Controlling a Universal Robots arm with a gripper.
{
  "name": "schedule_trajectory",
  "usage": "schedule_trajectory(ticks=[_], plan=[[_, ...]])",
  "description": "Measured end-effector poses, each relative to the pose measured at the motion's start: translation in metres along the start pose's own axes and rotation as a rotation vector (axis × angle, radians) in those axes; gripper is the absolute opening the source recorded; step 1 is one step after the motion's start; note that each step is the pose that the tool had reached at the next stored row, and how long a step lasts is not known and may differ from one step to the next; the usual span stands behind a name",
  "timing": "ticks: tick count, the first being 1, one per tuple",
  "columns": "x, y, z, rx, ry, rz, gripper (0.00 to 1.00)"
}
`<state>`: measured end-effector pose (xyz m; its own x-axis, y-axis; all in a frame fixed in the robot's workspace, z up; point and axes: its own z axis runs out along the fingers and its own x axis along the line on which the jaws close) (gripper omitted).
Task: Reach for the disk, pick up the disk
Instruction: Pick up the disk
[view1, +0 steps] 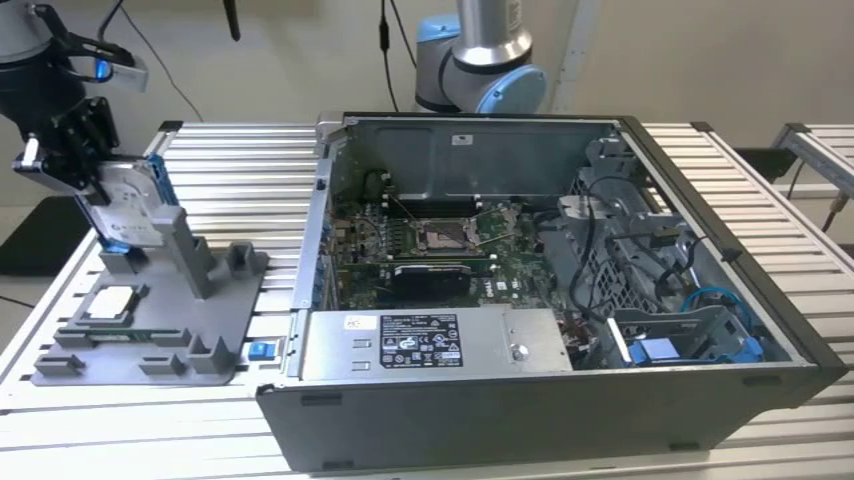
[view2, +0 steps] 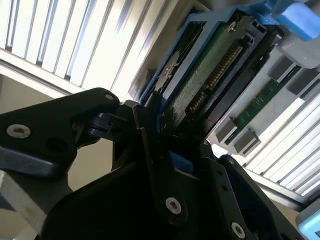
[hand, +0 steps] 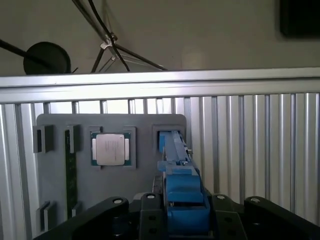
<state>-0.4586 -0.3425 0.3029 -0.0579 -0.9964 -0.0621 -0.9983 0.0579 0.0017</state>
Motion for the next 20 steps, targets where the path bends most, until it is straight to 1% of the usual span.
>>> schedule_trajectory(ticks=[7,10,12,13,14,15,17,18,19,20], plan=[[-0.0008,0.0058,-0.0180,0.0192,0.0026,-0.002,0.00],[-0.0012,0.0066,-0.0266,0.0221,0.0027,-0.002,0.00],[-0.0015,0.0076,-0.0293,0.0275,0.0025,-0.002,0.00],[-0.0015,0.0078,-0.0294,0.0281,0.0057,-0.002,0.00],[-0.0015,0.0081,-0.0299,0.0292,0.0060,-0.003,0.00],[-0.0015,0.0086,-0.0304,0.0324,0.0059,-0.003,0.00],[-0.0017,0.0092,-0.0329,0.0435,0.0053,-0.005,0.00],[-0.0018,0.0094,-0.0340,0.0525,0.0048,-0.006,0.00],[-0.0018,0.0095,-0.0348,0.0641,0.0041,-0.007,0.00],[-0.0019,0.0096,-0.0362,0.0733,0.0036,-0.008,0.00]])
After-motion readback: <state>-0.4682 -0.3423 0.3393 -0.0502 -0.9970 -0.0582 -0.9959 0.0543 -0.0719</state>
